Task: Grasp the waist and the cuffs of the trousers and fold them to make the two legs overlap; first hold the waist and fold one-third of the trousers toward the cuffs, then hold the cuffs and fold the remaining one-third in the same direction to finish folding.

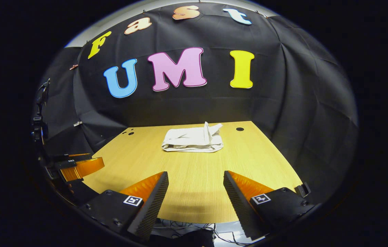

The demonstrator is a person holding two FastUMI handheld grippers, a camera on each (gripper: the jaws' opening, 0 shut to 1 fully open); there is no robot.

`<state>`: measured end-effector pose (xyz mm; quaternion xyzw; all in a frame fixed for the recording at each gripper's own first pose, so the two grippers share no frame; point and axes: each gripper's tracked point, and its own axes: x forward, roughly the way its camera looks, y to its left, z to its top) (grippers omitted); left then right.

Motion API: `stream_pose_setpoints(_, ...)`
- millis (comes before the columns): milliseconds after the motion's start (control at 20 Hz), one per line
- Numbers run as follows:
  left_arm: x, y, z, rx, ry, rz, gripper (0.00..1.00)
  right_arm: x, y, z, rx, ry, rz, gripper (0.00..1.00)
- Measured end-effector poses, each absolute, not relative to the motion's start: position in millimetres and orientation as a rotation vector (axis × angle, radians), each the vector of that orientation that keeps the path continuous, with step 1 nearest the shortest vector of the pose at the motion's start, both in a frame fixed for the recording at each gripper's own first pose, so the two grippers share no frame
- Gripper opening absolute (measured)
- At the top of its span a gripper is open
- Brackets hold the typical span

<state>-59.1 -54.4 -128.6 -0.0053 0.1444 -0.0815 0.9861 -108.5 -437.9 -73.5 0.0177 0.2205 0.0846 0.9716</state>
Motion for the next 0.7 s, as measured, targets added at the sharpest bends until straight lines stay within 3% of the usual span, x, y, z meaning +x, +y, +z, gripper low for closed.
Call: stream_pose_setpoints(700, -49.6, -46.0, -154.9, 0.025, 0.363, -0.163, 0.96, -106.0, -439.3, -89.2, 0.094, 0.485, 0.139, 0.99)
